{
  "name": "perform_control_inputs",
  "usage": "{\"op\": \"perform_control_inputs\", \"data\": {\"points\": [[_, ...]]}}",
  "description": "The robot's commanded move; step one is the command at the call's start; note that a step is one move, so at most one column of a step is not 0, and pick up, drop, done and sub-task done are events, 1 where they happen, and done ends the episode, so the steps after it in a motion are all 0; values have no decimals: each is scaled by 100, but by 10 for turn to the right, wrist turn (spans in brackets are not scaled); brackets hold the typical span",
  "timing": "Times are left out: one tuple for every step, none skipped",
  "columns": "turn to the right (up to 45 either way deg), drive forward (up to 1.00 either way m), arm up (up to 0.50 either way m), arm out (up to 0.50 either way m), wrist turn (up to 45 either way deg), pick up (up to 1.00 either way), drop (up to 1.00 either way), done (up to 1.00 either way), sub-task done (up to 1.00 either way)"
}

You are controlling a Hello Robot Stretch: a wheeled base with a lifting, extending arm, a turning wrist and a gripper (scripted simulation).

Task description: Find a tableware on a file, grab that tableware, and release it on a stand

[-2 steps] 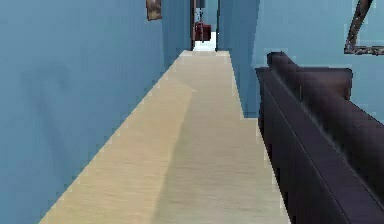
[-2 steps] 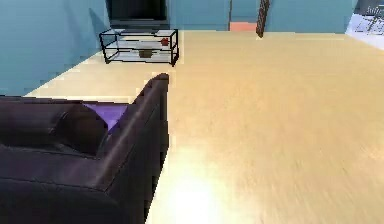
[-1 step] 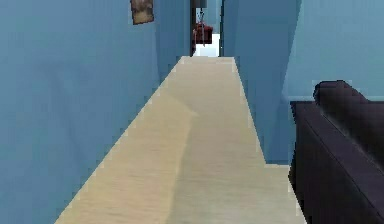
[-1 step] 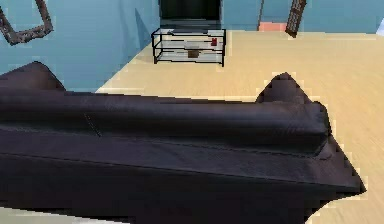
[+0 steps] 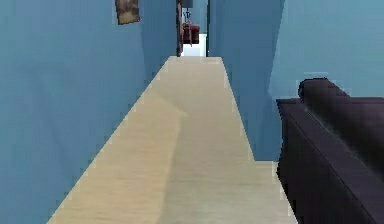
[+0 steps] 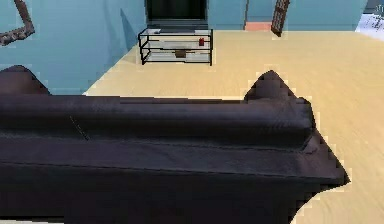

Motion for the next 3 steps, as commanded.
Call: {"op": "perform_control_inputs", "data": {"points": [[0,100,0,0,0,0,0,0,0],[0,100,0,0,0,0,0,0,0],[0,100,0,0,0,0,0,0,0]]}}
